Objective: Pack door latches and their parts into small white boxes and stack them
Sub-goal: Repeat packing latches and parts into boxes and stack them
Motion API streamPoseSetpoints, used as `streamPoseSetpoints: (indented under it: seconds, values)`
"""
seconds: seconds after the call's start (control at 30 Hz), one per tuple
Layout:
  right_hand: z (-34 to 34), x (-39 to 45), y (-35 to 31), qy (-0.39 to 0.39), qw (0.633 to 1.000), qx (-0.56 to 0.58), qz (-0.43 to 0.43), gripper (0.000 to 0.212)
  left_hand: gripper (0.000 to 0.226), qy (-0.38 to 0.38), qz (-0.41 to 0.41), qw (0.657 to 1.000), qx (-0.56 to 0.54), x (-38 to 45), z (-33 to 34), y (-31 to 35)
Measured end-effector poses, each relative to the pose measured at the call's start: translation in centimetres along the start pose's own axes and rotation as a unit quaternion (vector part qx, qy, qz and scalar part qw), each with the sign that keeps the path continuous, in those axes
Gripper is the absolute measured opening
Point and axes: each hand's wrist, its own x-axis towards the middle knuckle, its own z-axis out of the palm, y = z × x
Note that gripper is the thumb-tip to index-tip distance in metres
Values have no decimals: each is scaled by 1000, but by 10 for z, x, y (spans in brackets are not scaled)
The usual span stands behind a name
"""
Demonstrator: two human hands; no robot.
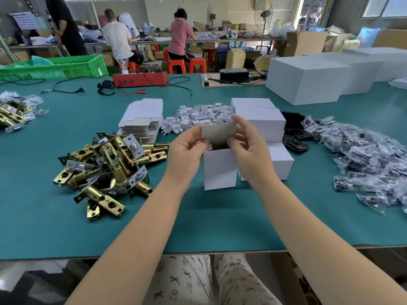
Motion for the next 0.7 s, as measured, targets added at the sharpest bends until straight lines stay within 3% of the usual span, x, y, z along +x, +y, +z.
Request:
streamPoseSetpoints:
  seconds: [0.2, 0.27, 0.43, 0.7]
  values:
    - [-12, -7, 10, -40, 990, -104, -92, 16, 14, -66, 4, 998, 5, -11, -13, 0]
    - [-14, -11, 16, -68, 987, -115, -92, 21, 6, -66, 33, 996, 50, -12, -14, -2]
    - [-14, -12, 20, -74, 987, -114, -86, 24, 26, -76, 100, 975, 185, -10, -12, -7]
    - [-5, -3, 4, -34, 997, -63, -38, 20, 17, -52, 115, 976, 179, -3, -10, -3]
